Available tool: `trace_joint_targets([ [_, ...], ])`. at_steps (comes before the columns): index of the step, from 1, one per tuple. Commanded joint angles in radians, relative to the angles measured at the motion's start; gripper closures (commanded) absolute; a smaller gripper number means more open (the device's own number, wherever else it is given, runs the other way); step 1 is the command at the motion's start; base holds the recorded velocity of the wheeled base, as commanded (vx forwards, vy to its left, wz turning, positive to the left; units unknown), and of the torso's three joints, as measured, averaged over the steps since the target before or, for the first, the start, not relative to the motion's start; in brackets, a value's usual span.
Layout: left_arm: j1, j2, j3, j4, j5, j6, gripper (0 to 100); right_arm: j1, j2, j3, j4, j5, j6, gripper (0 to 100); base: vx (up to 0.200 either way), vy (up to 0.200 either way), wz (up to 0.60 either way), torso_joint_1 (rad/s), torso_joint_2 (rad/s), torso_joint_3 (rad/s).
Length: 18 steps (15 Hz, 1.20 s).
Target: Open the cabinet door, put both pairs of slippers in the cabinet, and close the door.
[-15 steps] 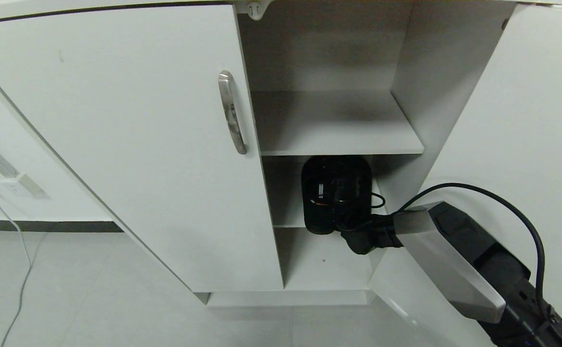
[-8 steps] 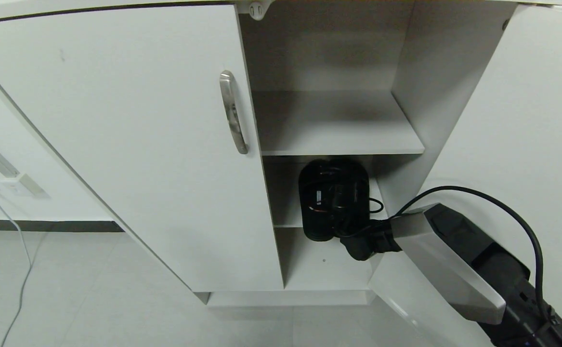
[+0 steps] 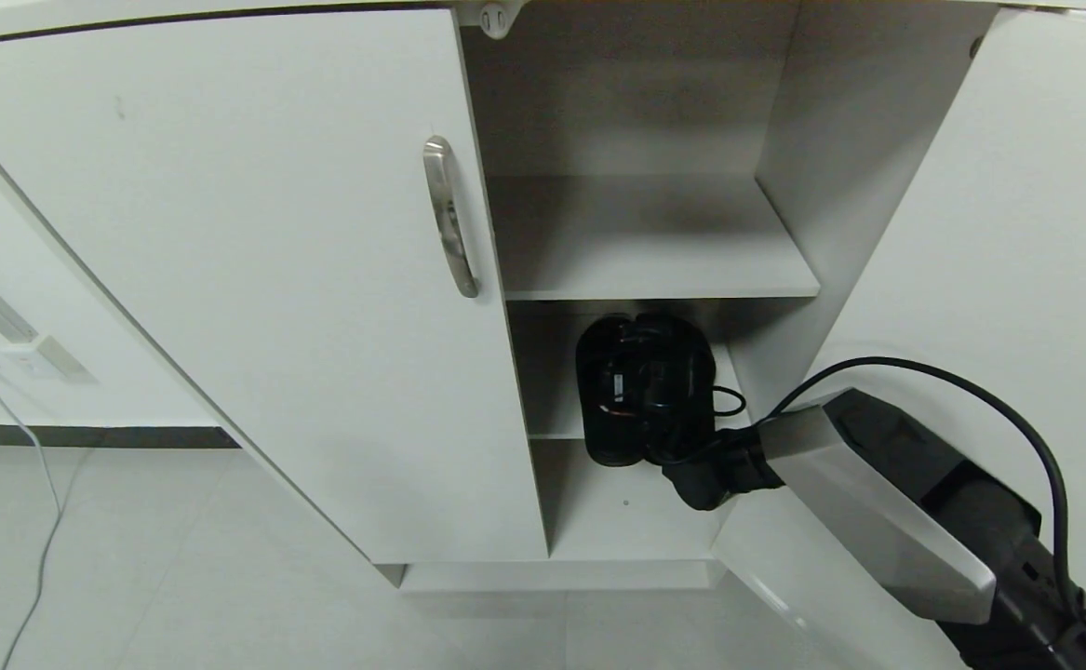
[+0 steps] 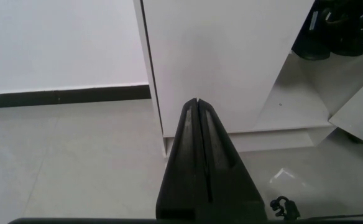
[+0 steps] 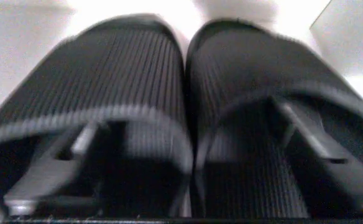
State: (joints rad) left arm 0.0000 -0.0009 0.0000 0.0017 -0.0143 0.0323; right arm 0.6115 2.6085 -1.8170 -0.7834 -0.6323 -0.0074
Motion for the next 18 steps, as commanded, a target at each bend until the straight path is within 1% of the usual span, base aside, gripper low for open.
trace_joint_targets([
  [1,0.0,0.001,0.0,0.0,-0.001,0.0,100,0.022,-0.11,0.139,-0.045,0.0,-0.002,0,0.0,0.0,0.0,0.0,0.0,0.0],
  [3,0.0,0.001,0.0,0.0,-0.003,0.0,100,0.047,-0.185,0.274,-0.114,-0.004,0.0,0,0.0,0.0,0.0,0.0,0.0,0.0],
  [6,0.0,0.001,0.0,0.0,-0.003,0.0,100,0.086,-0.337,0.548,-0.258,-0.009,0.001,0,0.0,0.0,0.0,0.0,0.0,0.0],
  [7,0.0,0.001,0.0,0.0,-0.001,-0.002,100,0.109,-0.387,0.647,-0.301,-0.01,0.003,0,0.0,0.0,0.0,0.0,0.0,0.0],
  [8,0.0,0.001,0.0,0.0,-0.001,-0.002,100,0.125,-0.42,0.717,-0.33,-0.01,0.003,0,0.0,0.0,0.0,0.0,0.0,0.0],
  [9,0.0,0.001,0.0,0.0,-0.001,-0.005,100,0.162,-0.47,0.831,-0.379,-0.01,0.004,0,0.0,0.0,0.0,0.0,0.0,0.0],
  [10,0.0,0.001,0.0,0.0,-0.001,-0.006,100,0.18,-0.501,0.895,-0.413,-0.01,0.004,0,0.0,0.0,0.0,0.0,0.0,0.0],
  [11,0.0,0.001,0.0,0.0,-0.001,-0.006,100,0.198,-0.53,0.946,-0.433,-0.012,0.003,0,0.0,0.0,0.0,0.0,0.0,0.0],
  [13,0.0,0.001,0.0,0.0,-0.001,-0.006,100,0.215,-0.579,1.012,-0.435,-0.012,-0.003,0,-0.2,0.0,0.0,0.0,0.0,0.002],
  [17,0.0,0.001,-0.002,0.0,-0.001,-0.008,100,0.217,-0.578,1.021,-0.435,-0.012,-0.008,0,-0.2,0.0,0.0,0.008,0.0,0.002],
  [18,0.0,0.001,0.0,0.0,-0.001,-0.009,100,0.217,-0.578,1.022,-0.435,-0.012,-0.008,0,0.0,0.0,0.0,0.0,0.0,0.0],
])
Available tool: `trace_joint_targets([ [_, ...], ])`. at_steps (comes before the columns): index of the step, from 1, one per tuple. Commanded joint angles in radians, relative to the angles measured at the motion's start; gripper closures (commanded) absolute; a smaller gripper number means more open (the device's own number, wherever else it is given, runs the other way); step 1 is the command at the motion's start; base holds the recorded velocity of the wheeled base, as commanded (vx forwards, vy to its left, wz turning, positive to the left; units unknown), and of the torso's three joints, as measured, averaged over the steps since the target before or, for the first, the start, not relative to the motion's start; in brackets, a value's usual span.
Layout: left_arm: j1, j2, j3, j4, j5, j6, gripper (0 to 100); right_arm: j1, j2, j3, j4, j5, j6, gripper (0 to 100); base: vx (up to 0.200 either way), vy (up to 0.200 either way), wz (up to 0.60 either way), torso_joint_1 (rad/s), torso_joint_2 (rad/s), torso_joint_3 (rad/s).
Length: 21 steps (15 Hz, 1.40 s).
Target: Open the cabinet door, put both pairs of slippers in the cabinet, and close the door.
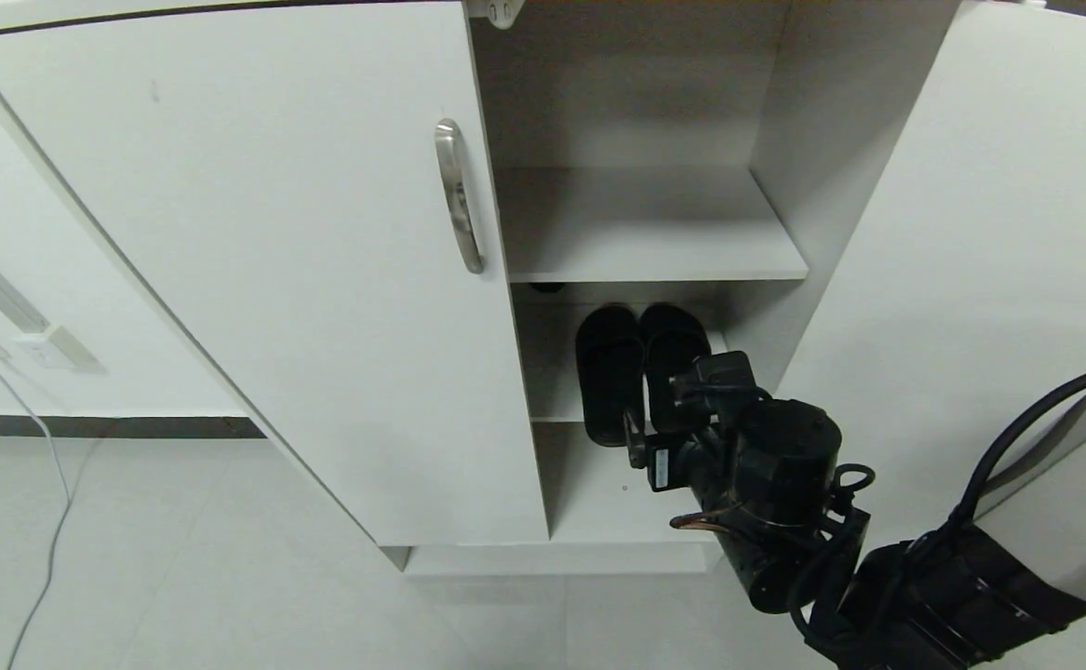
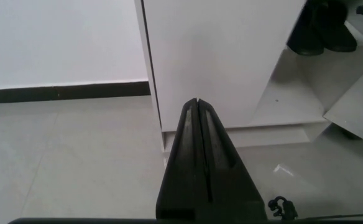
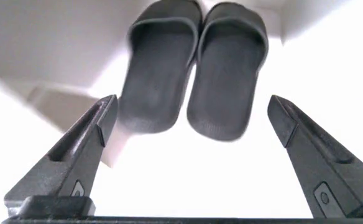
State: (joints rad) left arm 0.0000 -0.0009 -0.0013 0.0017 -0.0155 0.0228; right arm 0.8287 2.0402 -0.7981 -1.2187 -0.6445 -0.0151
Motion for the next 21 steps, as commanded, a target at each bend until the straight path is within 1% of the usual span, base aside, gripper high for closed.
trace_joint_targets([
  [1,0.0,0.001,0.001,0.0,0.0,0.0,100,0.0,-0.009,0.003,0.001,0.0,0.0,0,0.0,0.0,0.0,0.0,0.0,0.0],
  [6,0.0,0.001,0.0,0.0,0.002,-0.01,100,0.0,-0.012,0.022,-0.002,0.0,0.0,0,0.0,0.0,0.0,0.0,0.0,0.0],
  [18,0.0,0.001,0.0,0.0,0.002,-0.012,100,0.006,-0.021,0.028,-0.004,0.0,-0.002,0,0.0,0.0,0.0,0.0,0.0,0.0],
  [21,0.0,0.001,0.0,0.0,0.002,-0.012,100,0.007,-0.023,0.031,-0.005,0.0,-0.002,0,0.0,0.0,0.0,0.005,0.0,0.121],
])
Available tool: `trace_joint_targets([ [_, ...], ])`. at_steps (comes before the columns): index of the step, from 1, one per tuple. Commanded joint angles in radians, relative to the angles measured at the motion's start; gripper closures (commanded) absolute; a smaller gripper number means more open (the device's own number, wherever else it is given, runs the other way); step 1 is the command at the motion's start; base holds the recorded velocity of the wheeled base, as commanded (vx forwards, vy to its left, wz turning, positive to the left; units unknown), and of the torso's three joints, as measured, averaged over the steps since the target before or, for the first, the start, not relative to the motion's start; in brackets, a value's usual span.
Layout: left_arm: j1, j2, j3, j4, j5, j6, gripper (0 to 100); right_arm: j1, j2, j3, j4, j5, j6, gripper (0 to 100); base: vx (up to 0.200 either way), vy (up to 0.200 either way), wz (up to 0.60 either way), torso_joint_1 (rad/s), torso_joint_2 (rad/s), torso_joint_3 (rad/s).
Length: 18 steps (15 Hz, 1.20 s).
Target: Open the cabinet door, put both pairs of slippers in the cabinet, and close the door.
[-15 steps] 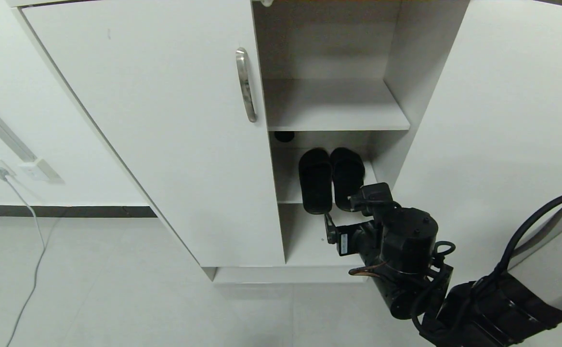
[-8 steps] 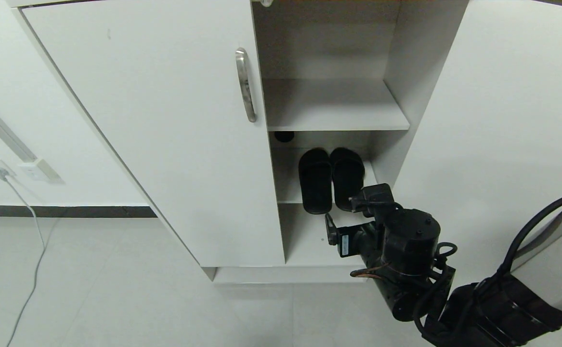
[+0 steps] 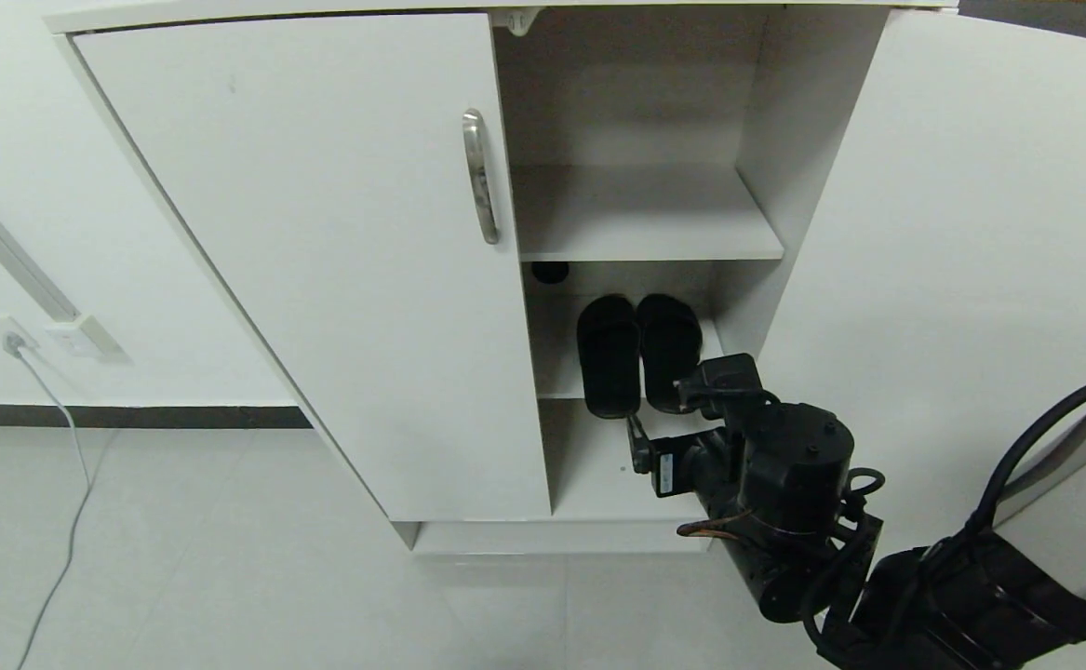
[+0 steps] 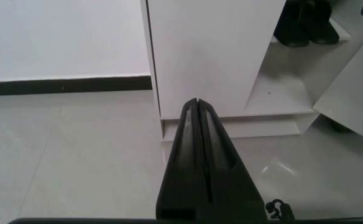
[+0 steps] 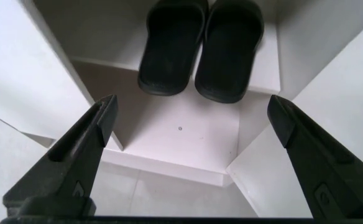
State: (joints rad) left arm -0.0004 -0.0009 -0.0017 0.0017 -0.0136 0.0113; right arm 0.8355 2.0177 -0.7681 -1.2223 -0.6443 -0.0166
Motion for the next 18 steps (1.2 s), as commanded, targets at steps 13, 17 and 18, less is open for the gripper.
trace_joint_targets([
  [13,0.0,0.001,0.0,0.0,-0.002,0.001,100,0.004,0.001,0.03,-0.019,0.009,0.004,0,0.0,0.0,0.0,0.002,0.0,0.192],
  [17,0.0,0.001,0.0,0.0,0.0,-0.001,100,0.004,0.001,0.049,-0.028,0.009,0.0,0,0.0,0.15,0.0,0.002,0.0,0.035],
  [18,0.0,0.001,0.0,0.0,0.0,-0.001,100,0.004,0.003,0.05,-0.028,0.009,0.0,0,0.0,0.2,0.0,0.002,0.0,0.002],
])
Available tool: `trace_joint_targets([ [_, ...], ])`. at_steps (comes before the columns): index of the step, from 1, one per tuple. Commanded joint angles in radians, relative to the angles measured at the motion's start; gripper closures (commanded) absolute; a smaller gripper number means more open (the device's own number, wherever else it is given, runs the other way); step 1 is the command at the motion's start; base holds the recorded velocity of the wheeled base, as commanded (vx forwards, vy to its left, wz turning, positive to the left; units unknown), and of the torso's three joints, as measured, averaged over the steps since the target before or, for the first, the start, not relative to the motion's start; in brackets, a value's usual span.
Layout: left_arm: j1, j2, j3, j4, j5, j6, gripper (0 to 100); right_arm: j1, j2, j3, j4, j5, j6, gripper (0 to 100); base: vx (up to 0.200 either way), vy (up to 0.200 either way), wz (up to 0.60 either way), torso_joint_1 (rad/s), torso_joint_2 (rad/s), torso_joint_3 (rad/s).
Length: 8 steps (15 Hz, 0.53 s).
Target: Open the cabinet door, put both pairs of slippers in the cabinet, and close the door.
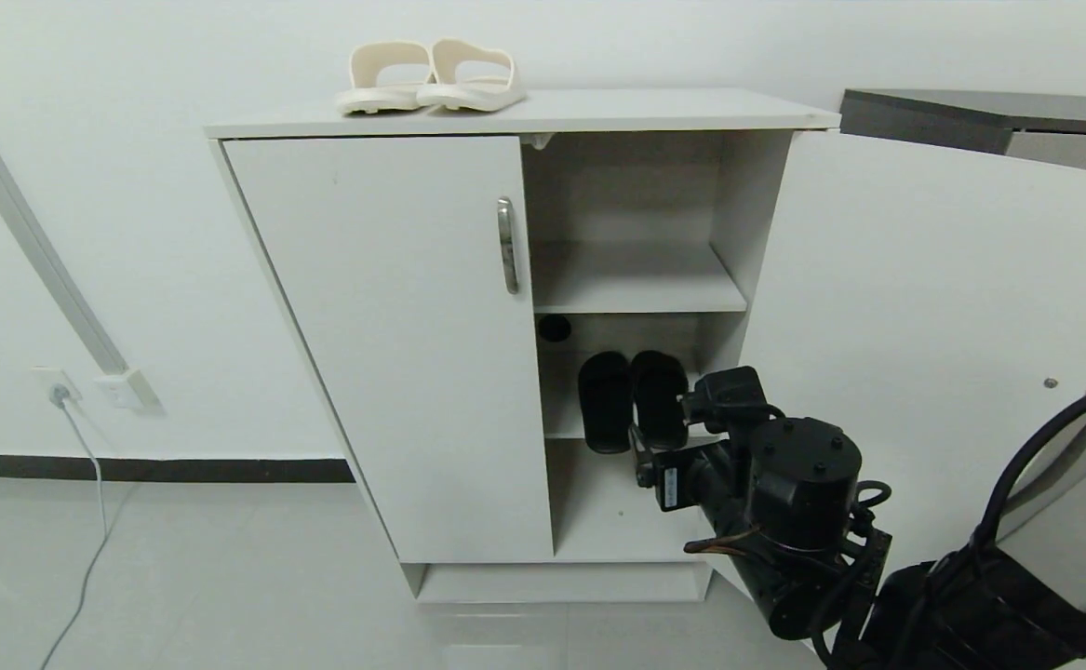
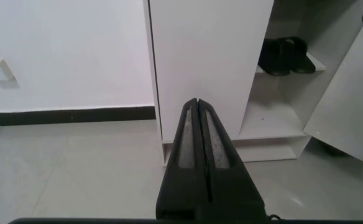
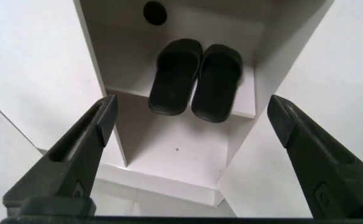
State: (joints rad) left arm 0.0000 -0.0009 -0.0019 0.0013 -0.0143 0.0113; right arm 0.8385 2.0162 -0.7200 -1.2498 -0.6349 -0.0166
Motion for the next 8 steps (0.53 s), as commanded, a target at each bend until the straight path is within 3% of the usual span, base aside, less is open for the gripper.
trace_joint_targets([
  [1,0.0,0.001,0.0,0.0,0.0,-0.001,100,0.001,0.006,0.005,0.0,0.0,0.0,0,0.0,0.2,0.0,0.002,0.0,0.012],
  [8,0.0,0.001,0.0,0.0,0.0,-0.001,100,0.001,0.007,0.01,0.001,0.001,-0.008,0,0.0,0.2,0.0,0.002,0.0,0.002],
])
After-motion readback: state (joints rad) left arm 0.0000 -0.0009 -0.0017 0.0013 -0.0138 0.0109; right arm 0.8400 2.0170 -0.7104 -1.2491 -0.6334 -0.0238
